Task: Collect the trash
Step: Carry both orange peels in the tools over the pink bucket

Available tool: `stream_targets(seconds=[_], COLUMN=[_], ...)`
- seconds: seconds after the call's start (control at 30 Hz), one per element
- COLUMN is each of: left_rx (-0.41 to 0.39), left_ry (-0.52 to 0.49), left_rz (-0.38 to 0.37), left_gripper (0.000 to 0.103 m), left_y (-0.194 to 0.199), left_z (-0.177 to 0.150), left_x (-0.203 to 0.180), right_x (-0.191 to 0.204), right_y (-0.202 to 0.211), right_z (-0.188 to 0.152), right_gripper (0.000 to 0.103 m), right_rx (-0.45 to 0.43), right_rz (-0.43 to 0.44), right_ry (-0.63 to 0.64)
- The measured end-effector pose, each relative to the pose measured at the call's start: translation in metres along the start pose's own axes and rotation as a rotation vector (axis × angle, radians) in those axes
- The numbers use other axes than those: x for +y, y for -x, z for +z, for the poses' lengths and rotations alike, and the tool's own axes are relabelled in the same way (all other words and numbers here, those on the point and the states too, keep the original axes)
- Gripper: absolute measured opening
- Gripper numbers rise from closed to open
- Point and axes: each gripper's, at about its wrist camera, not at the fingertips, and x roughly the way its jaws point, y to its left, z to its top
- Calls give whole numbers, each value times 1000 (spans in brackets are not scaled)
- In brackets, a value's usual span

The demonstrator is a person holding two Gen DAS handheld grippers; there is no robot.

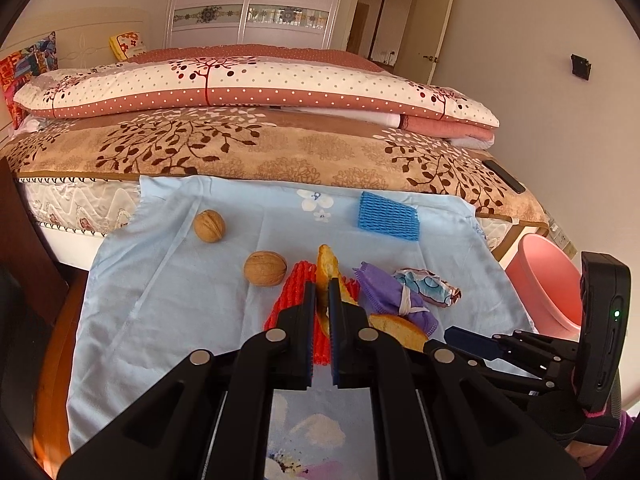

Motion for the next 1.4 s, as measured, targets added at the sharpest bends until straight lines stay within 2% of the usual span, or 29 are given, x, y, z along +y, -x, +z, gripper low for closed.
stream_targets(seconds=[0.27, 0.6, 0.77, 1.1, 1.4], left_rx=[17, 18, 12, 0, -28], left_ry=[-5, -9, -5, -49, -123], left_rz=[3, -1, -24, -115, -215], left_gripper=[6, 6, 6, 6, 6], left_y=[-2, -2, -1, -6, -11], left_z=[-4, -5, -5, -8, 7], left_x=[-3, -9, -16, -60, -120], right_x=[-2, -5, -16, -58, -125], right_y=[-10, 18, 38, 77, 124], right_z=[-4, -4, 0, -3, -7], right_gripper=[4, 3, 3, 3, 3], right_rx=[49, -26, -75, -166, -269], right_rz=[-2, 23, 25, -54, -159], right_ry=[-12, -15, -57, -140, -286])
